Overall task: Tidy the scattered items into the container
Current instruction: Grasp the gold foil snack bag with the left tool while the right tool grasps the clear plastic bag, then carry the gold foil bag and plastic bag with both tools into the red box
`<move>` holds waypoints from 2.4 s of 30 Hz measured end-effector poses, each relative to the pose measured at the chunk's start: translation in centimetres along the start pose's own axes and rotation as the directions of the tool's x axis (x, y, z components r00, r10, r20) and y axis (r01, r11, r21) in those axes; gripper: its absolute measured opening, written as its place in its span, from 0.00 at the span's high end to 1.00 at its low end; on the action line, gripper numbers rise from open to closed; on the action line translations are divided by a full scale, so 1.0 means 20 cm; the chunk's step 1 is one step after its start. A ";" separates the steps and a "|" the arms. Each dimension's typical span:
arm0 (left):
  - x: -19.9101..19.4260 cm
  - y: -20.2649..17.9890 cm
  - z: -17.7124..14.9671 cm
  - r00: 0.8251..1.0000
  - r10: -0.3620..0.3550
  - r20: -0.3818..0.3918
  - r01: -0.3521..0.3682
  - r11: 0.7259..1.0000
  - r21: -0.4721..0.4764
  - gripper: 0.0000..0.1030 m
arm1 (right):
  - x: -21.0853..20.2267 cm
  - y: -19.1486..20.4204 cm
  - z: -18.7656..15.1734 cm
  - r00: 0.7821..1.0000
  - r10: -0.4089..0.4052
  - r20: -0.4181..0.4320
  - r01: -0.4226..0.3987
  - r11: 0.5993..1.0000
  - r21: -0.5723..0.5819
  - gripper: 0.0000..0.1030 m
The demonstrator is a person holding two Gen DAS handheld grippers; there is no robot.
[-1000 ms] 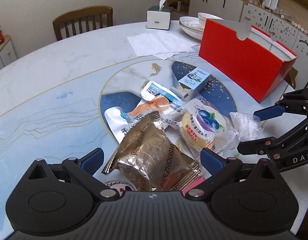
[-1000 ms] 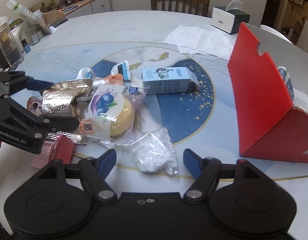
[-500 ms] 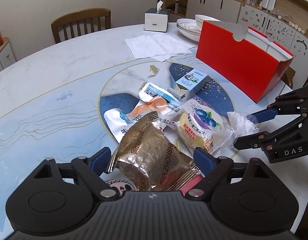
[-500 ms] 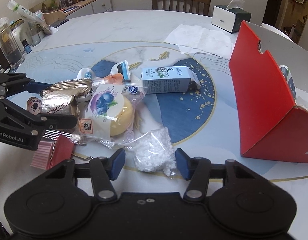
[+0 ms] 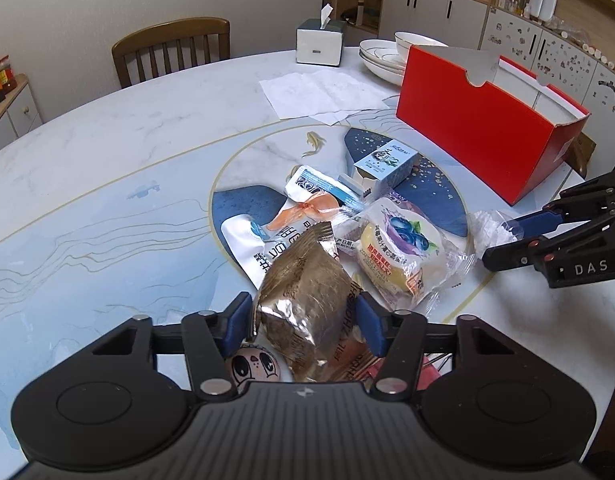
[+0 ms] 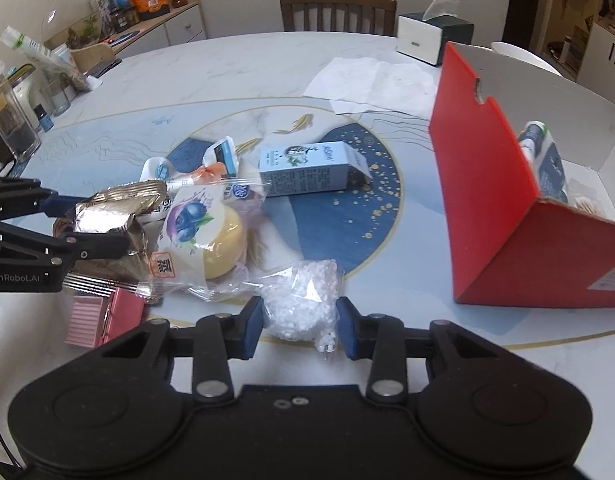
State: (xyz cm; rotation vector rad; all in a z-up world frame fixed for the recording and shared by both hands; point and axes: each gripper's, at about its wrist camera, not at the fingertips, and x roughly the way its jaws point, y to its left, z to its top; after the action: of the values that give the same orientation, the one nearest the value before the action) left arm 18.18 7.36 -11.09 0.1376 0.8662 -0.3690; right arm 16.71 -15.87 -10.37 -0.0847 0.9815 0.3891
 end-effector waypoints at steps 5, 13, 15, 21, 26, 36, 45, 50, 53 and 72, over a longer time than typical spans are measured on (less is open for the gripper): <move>-0.03 0.02 0.01 1.000 -0.005 0.015 0.006 0.999 -0.034 0.51 | -0.05 -0.01 0.00 1.000 -0.007 0.020 0.007 1.000 0.003 0.65; -0.13 0.03 0.06 0.998 -0.019 0.061 0.024 0.997 -0.078 0.52 | -0.15 -0.03 0.01 0.998 -0.009 0.055 0.008 1.000 0.021 0.66; -0.15 0.03 0.07 0.997 -0.023 0.069 0.029 0.996 -0.090 0.52 | -0.18 -0.04 0.02 0.998 -0.005 0.062 0.003 1.000 0.024 0.66; -0.24 0.00 0.11 0.994 -0.049 0.101 0.059 0.993 -0.098 0.52 | -0.30 -0.07 0.04 0.995 -0.005 0.098 0.001 0.999 0.037 0.66; -0.30 -0.05 0.17 0.989 -0.080 0.125 0.092 0.992 -0.087 0.52 | -0.39 -0.11 0.05 0.992 -0.017 0.124 0.011 0.999 0.053 0.66; -0.36 -0.23 0.31 0.975 -0.151 0.166 0.158 0.987 -0.031 0.52 | -0.54 -0.24 0.06 0.986 -0.047 0.162 0.034 0.996 0.081 0.66; -0.35 -0.42 0.43 0.961 -0.201 0.188 0.202 0.979 0.017 0.52 | -0.64 -0.41 0.07 0.979 -0.066 0.192 0.047 0.994 0.099 0.66; -0.32 -0.52 0.50 0.955 -0.218 0.199 0.215 0.976 0.039 0.52 | -0.68 -0.51 0.08 0.976 -0.078 0.204 0.057 0.993 0.105 0.66; -0.30 -0.59 0.54 0.952 -0.228 0.203 0.222 0.974 0.054 0.52 | -0.69 -0.57 0.08 0.975 -0.081 0.209 0.061 0.993 0.102 0.66; -0.04 -1.03 0.83 0.945 -0.269 0.187 0.250 0.961 0.120 0.52 | -0.68 -1.04 0.17 0.976 -0.085 0.203 0.066 0.993 0.098 0.66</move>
State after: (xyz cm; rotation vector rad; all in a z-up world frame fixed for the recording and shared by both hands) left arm 22.01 -15.91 0.91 0.0718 0.6659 -0.6611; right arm 20.15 -38.22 0.44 0.0015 0.7867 0.2768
